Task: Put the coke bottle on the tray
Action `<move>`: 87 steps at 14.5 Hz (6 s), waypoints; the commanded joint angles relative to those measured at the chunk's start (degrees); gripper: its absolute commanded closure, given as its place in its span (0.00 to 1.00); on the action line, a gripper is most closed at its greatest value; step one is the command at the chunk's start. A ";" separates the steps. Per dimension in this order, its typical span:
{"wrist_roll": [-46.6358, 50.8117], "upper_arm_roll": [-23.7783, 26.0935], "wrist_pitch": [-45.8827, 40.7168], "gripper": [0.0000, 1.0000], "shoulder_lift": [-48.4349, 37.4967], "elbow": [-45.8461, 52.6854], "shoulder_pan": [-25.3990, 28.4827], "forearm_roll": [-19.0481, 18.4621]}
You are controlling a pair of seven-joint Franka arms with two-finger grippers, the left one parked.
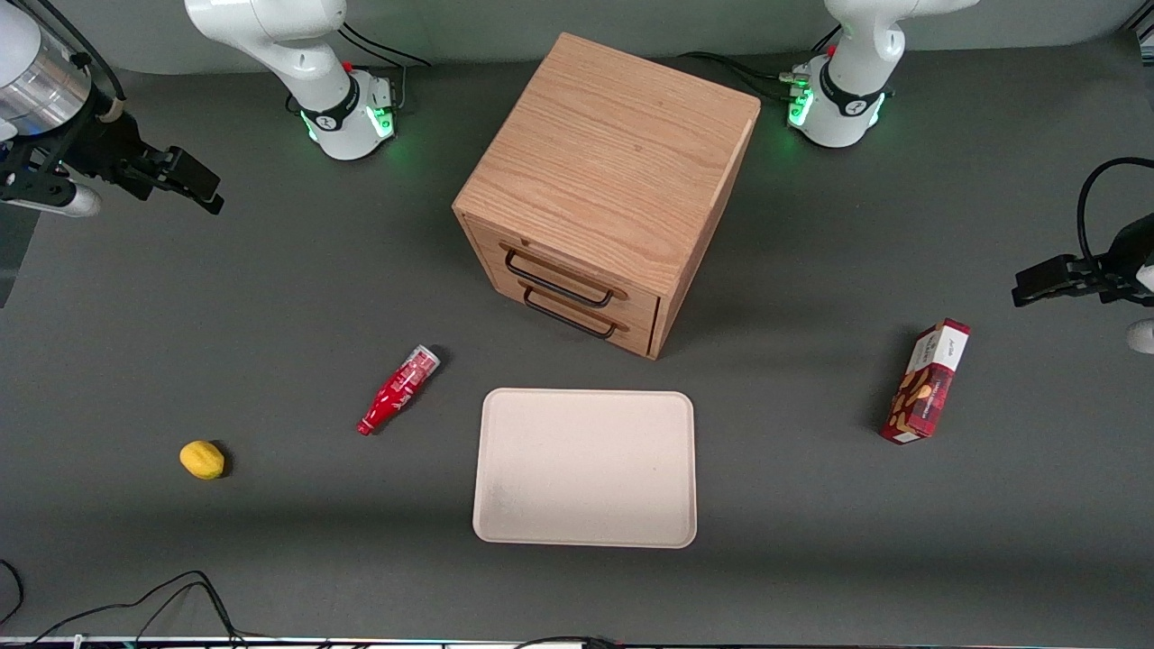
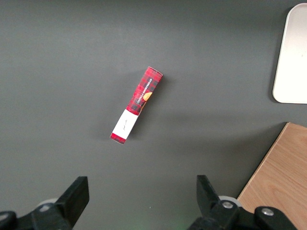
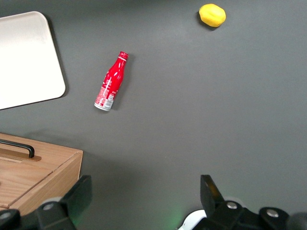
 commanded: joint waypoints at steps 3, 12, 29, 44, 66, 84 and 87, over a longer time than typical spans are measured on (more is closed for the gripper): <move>-1.12 -0.12 -2.84 0.00 1.99 4.40 -0.35 1.65; 6.74 2.67 4.86 0.00 9.87 4.84 0.26 4.82; 36.15 7.34 48.73 0.00 46.37 -7.02 0.70 -1.67; 22.56 9.54 30.50 1.00 36.02 6.47 0.44 -3.44; 14.61 19.56 36.97 0.82 76.96 42.63 6.68 -3.36; 14.70 18.68 15.74 0.00 52.93 40.10 4.40 -8.19; 13.91 17.11 5.81 0.00 39.21 35.43 -0.61 -7.75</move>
